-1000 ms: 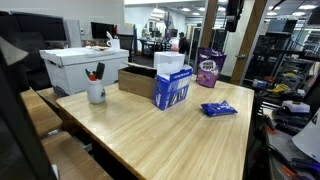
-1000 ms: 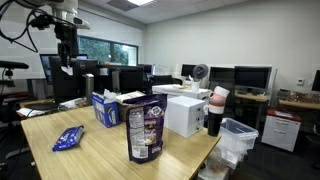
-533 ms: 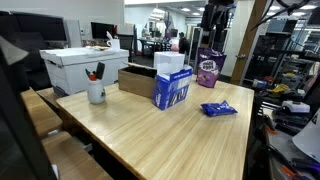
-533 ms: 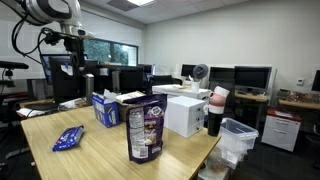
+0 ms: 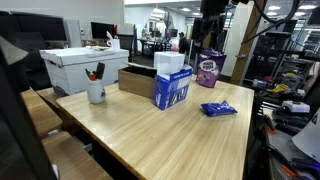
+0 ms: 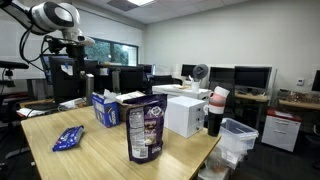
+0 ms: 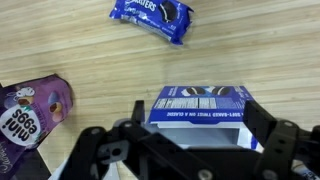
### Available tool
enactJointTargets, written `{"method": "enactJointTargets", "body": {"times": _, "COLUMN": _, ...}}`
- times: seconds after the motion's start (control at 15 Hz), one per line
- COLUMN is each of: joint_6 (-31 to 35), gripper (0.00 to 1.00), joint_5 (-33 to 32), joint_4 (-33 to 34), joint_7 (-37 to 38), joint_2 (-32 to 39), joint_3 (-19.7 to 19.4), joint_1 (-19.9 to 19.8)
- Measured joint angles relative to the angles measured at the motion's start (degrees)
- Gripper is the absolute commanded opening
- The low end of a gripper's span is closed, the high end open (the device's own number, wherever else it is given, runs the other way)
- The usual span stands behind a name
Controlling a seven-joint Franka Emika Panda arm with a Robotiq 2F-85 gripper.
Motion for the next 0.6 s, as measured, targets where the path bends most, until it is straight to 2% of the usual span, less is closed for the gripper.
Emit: {"method": "enactJointTargets", "body": {"times": 0.6, "joint_6": 0.4, "gripper": 1.0, "joint_5": -0.9, "joint_4": 3.8, "joint_7": 5.2, "joint_2": 4.6, "joint_3": -0.1, "joint_1": 0.4}}
